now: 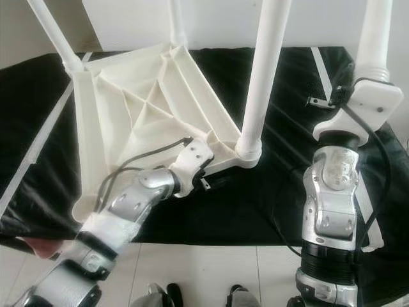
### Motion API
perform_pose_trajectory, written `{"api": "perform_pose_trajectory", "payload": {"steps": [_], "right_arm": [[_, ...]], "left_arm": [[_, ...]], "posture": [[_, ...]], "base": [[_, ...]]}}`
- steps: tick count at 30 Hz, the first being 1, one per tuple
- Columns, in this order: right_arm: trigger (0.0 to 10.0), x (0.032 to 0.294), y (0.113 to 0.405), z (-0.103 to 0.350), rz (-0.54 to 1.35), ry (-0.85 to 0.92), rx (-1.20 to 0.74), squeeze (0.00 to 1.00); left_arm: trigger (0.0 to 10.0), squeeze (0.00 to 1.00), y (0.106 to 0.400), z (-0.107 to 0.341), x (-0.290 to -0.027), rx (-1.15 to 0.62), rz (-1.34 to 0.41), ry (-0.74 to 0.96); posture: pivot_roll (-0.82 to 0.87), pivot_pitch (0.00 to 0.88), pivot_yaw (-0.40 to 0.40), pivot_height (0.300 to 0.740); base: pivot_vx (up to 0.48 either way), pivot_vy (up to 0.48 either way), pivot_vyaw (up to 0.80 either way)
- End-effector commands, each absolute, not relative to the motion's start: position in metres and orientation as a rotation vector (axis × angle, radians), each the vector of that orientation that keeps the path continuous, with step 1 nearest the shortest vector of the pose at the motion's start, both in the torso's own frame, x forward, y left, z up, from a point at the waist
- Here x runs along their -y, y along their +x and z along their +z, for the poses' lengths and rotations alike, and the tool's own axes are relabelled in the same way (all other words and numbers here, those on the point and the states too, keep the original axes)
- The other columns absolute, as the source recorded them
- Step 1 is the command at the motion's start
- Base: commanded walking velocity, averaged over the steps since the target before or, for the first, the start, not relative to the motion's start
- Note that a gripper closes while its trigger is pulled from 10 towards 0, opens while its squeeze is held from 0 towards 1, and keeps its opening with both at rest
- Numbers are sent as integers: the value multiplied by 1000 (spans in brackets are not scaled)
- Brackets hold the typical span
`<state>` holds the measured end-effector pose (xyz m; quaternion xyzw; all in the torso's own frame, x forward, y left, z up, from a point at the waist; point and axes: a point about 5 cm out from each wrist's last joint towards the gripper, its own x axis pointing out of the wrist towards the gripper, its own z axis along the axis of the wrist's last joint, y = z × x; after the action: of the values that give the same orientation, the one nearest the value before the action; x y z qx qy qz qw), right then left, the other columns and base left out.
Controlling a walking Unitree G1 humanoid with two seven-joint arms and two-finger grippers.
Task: Building children table
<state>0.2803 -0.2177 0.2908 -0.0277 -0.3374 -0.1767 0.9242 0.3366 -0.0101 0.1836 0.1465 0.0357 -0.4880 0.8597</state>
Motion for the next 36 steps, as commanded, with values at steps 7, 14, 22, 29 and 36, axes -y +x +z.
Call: {"api": "perform_pose_trajectory", "payload": {"steps": [7, 14, 22, 29, 36], "right_arm": [[10000, 210, 269, 298, -321, -31, 759, 0], [10000, 191, 266, 310, -176, 28, 830, 0], [10000, 162, 262, 340, 116, 138, 937, 0], [10000, 153, 249, 374, 319, 236, 1061, 0], [10000, 155, 233, 406, 421, 232, 1211, 0]], "left_arm": [[10000, 0, 359, 204, 11, 25, -497, 215], [10000, 0, 353, 228, -4, 133, -673, 76], [10000, 0, 332, 239, -27, 225, -902, 73], [10000, 0, 309, 247, -44, 273, -1059, 119], [10000, 0, 304, 244, -48, 253, -1059, 135]], "posture": [[-173, 202, 109, 740], [-165, 195, 111, 740], [-151, 187, 104, 740], [-130, 178, 103, 740], [-125, 177, 119, 740]], "base": [[0, 0, 0], [0, 0, 0], [0, 0, 0], [0, 0, 0], [0, 0, 0]]}}
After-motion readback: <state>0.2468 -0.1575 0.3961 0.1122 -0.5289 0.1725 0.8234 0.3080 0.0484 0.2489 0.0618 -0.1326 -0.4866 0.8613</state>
